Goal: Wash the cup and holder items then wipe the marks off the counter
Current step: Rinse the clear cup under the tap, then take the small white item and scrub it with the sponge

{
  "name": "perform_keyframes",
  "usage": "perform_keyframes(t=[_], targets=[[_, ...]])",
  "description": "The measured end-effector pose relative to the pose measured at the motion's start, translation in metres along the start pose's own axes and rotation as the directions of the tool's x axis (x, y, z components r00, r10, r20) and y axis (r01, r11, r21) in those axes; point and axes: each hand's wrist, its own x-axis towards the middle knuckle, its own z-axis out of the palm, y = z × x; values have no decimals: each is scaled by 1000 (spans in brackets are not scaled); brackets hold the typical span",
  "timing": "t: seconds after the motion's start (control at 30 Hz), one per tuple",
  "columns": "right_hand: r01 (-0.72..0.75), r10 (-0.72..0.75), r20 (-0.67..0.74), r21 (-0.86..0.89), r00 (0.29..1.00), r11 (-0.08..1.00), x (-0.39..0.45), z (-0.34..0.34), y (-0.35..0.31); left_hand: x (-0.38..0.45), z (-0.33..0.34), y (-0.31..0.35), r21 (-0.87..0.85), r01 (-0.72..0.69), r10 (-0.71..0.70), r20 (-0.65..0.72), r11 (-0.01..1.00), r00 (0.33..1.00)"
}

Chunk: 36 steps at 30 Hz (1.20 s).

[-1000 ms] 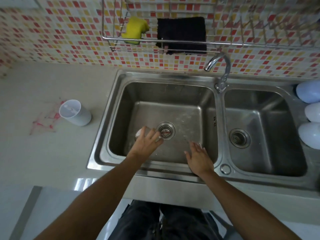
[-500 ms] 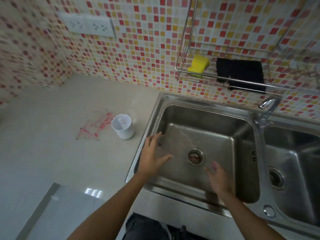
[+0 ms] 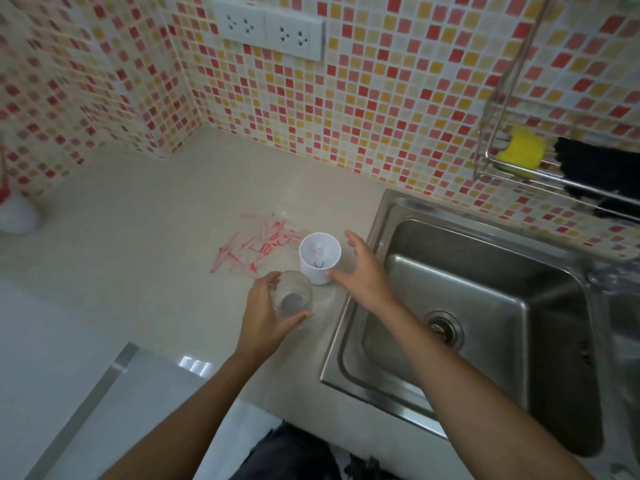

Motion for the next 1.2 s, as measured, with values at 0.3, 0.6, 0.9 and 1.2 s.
perform_keyframes(t=[0.3, 0.6, 0.9, 1.2], targets=[[2, -2, -38, -22, 999, 1000, 8, 27, -4, 5, -3, -12, 25, -14, 10, 147, 1000, 989], [19, -20, -32, -20, 999, 1000, 9, 25, -9, 88, -21, 32, 229, -402, 400, 58, 887, 915], [-48, 49, -11, 45, 999, 998, 9, 25, -15, 134, -10, 42, 273, -659, 529, 421, 701, 737], [-86, 85, -16, -27, 996, 996, 11, 26, -16, 140, -13, 51, 258, -771, 613, 484, 582, 625]])
